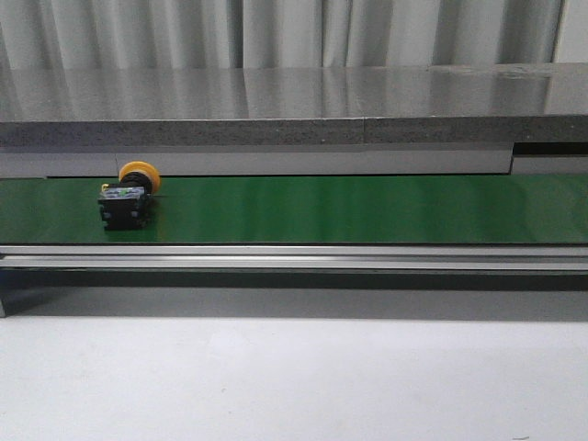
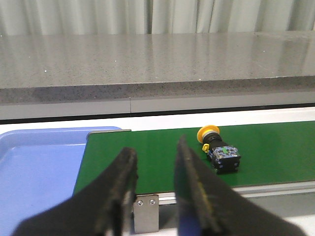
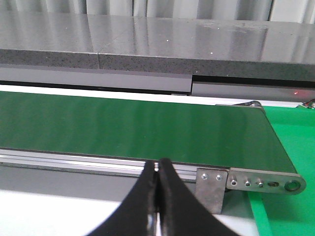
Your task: Move button from left to right
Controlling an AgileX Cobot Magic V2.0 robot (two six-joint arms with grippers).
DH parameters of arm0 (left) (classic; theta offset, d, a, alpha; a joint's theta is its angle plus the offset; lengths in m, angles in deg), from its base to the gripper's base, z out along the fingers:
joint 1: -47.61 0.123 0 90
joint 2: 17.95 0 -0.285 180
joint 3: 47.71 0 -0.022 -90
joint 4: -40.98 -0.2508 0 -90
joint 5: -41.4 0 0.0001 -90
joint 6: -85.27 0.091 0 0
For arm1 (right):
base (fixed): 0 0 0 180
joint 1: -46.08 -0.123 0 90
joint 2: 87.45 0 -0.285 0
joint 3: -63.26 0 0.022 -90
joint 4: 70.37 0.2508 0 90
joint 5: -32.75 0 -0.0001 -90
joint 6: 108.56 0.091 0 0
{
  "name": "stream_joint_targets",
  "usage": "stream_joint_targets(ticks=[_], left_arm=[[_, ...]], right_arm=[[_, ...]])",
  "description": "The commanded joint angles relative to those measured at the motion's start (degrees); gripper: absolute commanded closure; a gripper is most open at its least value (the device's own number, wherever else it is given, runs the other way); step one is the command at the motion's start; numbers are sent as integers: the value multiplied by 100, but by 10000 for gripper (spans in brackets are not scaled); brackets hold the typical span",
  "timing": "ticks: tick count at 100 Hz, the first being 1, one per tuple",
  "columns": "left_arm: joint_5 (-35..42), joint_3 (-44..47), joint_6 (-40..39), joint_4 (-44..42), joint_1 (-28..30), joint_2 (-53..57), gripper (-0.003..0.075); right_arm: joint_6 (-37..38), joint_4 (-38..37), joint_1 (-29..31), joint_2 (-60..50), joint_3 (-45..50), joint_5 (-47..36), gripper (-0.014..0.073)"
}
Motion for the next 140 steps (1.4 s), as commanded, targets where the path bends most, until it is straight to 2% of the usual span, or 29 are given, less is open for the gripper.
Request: stream_joint_targets(ticks=[1,21,55,65,82,101,113,140], left_arm=[[496,-103,-6,4,-28,-49,713],[416,-92,-6,4,-28,-49,715],[402,-92,-6,4,-28,-49,715],[402,-92,-6,4,-28,-49,715],[402,-92,-6,4,-28,-49,715],[402,-92,-6,4,-28,-49,715],[402,-92,-6,4,-28,-49,715],[402,-92,-6,4,-28,-49,715]], right_arm=[[-36,-68,-8,-100,3,-488,715],[-36,-68,-8,-100,3,-495,715],[-36,-68,-8,-100,-30,-1321,715],[-36,-68,-8,-100,-236,-1238,715],[-36,-68,-8,152,-997,-360,715],[-36,-18,-8,1230,-2426,1656,715],[-36,-18,-8,2169,-3259,2509,715],[-36,224,-8,3960,-4341,2773,715]])
